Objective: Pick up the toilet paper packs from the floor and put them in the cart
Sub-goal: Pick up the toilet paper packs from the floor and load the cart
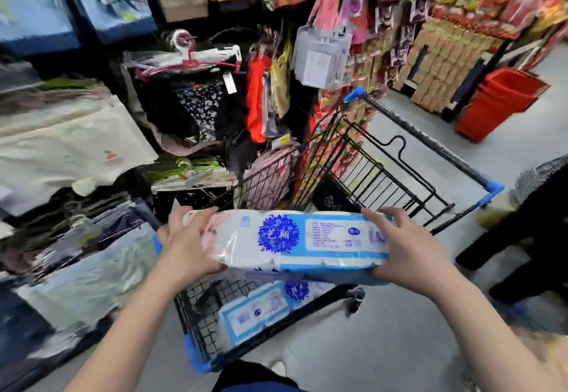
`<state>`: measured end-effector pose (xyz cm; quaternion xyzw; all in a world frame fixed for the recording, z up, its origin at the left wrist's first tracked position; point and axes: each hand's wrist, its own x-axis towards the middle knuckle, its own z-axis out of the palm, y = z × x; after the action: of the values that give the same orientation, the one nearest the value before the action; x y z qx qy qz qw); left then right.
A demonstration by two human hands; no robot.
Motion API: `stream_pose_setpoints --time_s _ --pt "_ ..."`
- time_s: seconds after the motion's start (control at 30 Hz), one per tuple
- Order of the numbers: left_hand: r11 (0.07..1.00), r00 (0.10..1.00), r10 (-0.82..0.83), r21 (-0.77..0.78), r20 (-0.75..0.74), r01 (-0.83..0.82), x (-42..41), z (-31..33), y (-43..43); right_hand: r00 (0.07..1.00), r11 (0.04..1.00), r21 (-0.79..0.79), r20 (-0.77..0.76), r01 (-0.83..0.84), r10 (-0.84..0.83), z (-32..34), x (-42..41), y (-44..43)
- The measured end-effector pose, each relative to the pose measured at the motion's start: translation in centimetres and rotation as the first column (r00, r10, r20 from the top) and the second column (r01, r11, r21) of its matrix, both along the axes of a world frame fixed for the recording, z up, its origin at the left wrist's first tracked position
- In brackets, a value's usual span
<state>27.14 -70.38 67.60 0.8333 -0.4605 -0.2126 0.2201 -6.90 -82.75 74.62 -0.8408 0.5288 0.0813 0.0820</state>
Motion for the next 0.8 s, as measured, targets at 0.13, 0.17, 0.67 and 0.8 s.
stream_pose_setpoints --time_s 0.13,0.17,0.67,0.8 --pt "0.997 0.998 0.061 0.055 -0.011 -0.060 -0.2 -1.7 -2.2 0.997 0.995 0.065 -0.023 -0.076 0.077 -1.1 1.4 -4.7" --pt "0.995 0.997 0.080 0.067 -0.008 -0.080 0.0 -2.3 -2.5 0.994 0.992 0.071 -0.028 -0.099 0.102 -1.5 1.8 -5.8" --pt "0.857 0.899 0.438 0.288 0.030 -0.427 -2.9 -10.2 -6.8 0.878 0.865 0.201 -0.042 -0.460 0.477 -14.6 7.4 -21.3" --pt "0.824 0.875 0.485 0.333 0.006 -0.459 -3.2 -13.4 -7.7 0.854 0.848 0.198 -0.081 -0.492 0.515 -19.4 8.4 -23.3"
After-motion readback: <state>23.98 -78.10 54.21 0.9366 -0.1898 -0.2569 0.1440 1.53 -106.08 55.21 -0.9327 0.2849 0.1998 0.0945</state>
